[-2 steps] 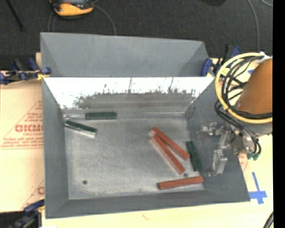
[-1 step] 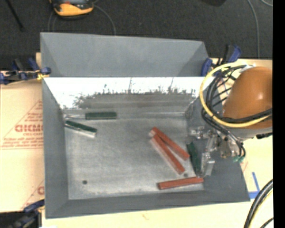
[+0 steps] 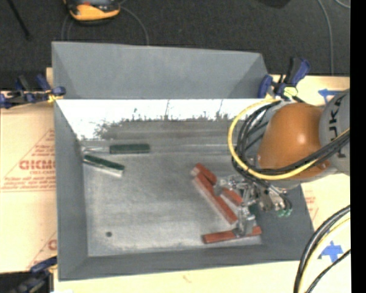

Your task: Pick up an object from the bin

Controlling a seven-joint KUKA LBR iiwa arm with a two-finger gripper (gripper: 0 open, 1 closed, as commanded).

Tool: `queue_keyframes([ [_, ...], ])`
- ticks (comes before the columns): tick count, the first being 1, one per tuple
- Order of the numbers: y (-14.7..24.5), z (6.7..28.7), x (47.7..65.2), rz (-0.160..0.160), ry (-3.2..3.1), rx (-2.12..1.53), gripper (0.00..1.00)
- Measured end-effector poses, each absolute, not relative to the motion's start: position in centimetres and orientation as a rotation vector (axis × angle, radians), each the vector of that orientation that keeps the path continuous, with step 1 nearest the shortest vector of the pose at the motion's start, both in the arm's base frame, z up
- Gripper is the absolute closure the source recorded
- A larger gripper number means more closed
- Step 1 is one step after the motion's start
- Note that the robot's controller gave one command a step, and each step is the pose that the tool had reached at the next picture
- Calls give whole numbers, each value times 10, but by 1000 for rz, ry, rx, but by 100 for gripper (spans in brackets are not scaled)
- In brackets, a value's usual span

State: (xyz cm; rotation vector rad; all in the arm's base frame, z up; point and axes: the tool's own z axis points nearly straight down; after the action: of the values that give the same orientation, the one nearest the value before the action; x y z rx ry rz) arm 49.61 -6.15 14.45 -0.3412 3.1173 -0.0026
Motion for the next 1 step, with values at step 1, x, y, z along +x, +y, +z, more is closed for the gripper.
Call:
queue_keyframes([
  [1,-96,82,572,3,3080,605,100],
])
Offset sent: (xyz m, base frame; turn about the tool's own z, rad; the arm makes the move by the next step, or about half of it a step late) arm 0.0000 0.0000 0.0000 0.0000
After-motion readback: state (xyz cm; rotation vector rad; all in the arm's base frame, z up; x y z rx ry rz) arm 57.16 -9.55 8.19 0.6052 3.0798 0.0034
